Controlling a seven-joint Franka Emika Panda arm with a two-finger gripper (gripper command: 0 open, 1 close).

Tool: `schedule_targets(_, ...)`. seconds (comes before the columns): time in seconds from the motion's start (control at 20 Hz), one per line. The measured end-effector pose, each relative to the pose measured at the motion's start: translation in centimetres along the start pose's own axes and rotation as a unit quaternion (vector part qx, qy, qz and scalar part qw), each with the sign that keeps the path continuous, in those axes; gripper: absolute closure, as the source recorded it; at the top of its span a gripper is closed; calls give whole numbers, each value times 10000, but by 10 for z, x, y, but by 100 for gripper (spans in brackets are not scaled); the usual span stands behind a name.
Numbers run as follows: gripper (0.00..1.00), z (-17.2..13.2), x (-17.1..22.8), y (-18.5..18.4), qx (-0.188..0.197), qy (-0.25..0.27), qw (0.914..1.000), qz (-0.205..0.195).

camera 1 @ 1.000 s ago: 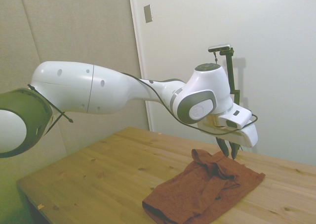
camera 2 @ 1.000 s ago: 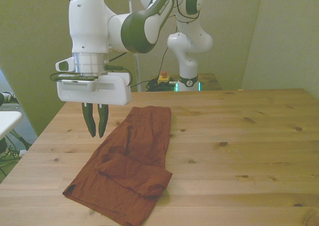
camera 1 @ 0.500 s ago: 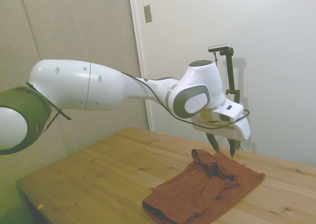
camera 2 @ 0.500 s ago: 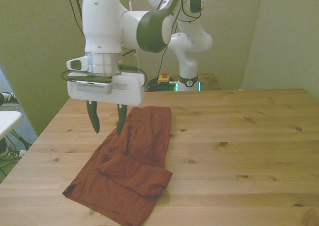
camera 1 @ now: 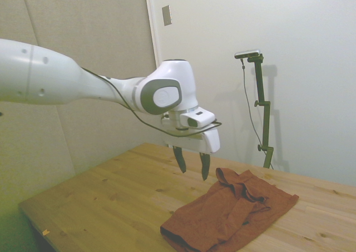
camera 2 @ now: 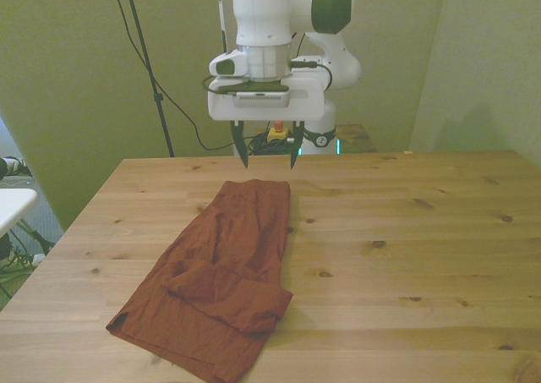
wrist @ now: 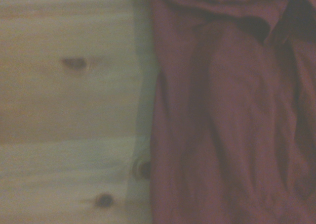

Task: Fold the shorts

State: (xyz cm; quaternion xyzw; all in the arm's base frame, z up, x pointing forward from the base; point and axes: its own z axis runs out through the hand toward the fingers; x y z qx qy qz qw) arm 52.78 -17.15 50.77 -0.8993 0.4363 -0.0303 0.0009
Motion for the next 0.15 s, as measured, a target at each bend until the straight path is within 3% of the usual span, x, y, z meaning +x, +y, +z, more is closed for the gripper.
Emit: schedule_targets(0.15, 0, -8, -55, 15, -1, -156, 9996, -229)
